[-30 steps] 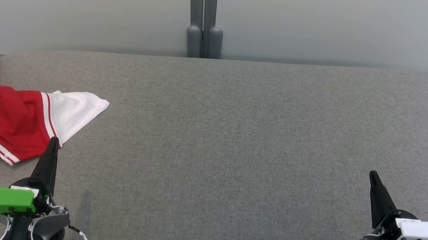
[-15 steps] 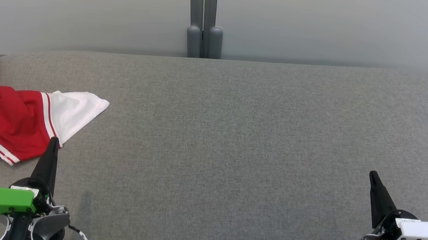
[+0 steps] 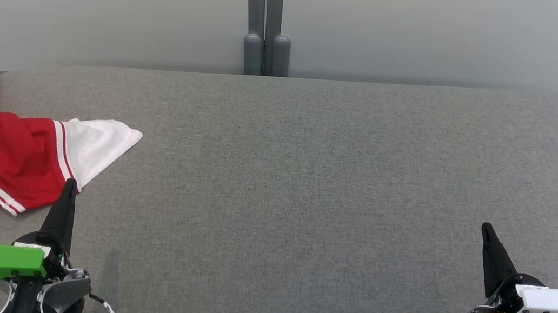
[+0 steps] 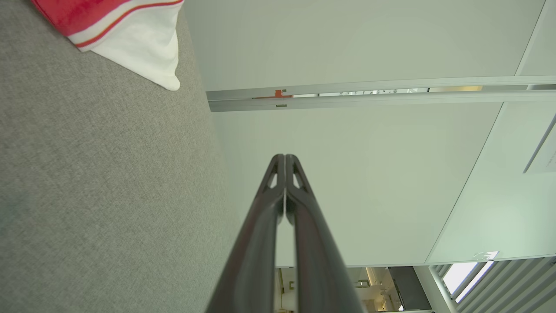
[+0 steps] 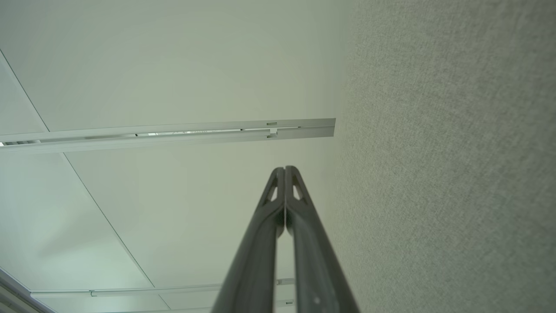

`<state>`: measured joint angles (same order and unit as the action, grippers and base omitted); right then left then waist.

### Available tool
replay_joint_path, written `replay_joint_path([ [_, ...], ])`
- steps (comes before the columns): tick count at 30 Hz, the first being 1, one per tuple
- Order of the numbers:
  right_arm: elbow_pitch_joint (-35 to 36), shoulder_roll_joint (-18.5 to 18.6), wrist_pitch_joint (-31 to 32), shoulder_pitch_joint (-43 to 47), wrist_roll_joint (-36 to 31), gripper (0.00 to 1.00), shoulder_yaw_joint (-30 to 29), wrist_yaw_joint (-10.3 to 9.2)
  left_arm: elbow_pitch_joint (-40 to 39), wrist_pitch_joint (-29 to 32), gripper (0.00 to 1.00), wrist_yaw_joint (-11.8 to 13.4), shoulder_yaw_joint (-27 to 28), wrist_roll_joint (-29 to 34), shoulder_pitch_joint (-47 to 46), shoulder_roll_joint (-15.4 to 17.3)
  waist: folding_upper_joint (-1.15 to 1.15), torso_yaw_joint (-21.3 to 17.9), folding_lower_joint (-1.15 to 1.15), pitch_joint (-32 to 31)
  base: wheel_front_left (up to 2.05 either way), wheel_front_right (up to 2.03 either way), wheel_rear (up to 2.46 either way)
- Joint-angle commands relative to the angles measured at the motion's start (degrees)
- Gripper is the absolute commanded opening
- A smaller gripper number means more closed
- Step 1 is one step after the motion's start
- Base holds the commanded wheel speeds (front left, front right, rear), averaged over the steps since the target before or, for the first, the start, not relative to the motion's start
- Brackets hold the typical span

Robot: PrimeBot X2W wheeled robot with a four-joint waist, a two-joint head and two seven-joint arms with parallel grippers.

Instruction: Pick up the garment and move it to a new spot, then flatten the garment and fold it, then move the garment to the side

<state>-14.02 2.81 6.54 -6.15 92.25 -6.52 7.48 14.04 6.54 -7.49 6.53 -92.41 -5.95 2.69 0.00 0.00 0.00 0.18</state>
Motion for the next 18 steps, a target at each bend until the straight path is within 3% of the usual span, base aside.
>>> replay_joint_path([
  [1, -0.07, 0.07, 0.12, -0.28, 0.33, 0.0, -0.01, 0.03, 0.03, 0.13, 0.0, -0.13, 0.06, 0.02, -0.77, 0.42, 0.0, 0.0, 0.0, 0.0, 0.0, 0.0, 0.0],
  [18, -0.07, 0.07, 0.12, -0.28, 0.33, 0.0, -0.01, 0.03, 0.03, 0.13, 0.0, -0.13, 0.06, 0.02, -0.77, 0.42, 0.0, 0.0, 0.0, 0.0, 0.0, 0.0, 0.0],
])
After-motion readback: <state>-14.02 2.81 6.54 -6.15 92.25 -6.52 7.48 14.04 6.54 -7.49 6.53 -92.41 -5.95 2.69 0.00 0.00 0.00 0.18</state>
